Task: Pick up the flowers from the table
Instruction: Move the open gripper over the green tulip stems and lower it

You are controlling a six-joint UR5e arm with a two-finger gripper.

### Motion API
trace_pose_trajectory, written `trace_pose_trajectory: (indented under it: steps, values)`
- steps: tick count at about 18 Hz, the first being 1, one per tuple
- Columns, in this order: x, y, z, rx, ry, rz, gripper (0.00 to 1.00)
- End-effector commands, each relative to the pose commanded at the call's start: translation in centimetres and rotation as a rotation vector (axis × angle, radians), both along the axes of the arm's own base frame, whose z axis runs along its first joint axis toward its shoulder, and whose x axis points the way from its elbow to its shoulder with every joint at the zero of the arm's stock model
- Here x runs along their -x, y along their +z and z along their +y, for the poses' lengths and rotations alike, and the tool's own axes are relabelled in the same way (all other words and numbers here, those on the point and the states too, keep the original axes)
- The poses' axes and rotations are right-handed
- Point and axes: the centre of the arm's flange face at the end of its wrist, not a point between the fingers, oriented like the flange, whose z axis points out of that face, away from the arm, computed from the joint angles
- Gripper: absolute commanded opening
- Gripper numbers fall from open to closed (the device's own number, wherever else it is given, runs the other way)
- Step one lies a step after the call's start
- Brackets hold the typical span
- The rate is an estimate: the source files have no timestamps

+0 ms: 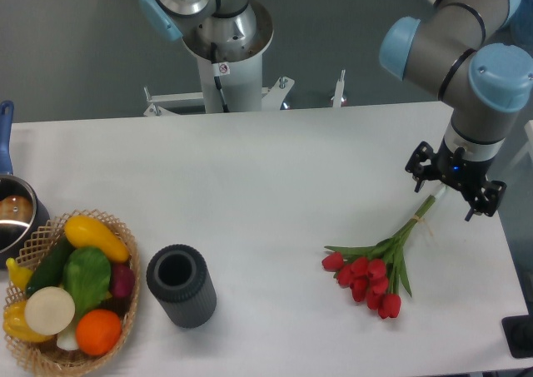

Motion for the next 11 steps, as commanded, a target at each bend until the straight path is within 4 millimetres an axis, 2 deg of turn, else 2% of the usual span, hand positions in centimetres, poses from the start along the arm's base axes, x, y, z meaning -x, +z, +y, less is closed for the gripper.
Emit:
trace_pose_trajectory:
  steps: [6,10,11]
  values:
    - [-0.2,-0.1,0.2,0.001,-0.002,-0.003,1.00]
    - [-1.1,-1.8,-0.2,0.033,-0.002,-0.010,1.00]
    - [-1.7,-2.1,0.3,0.044,-0.016,-0.003,1.00]
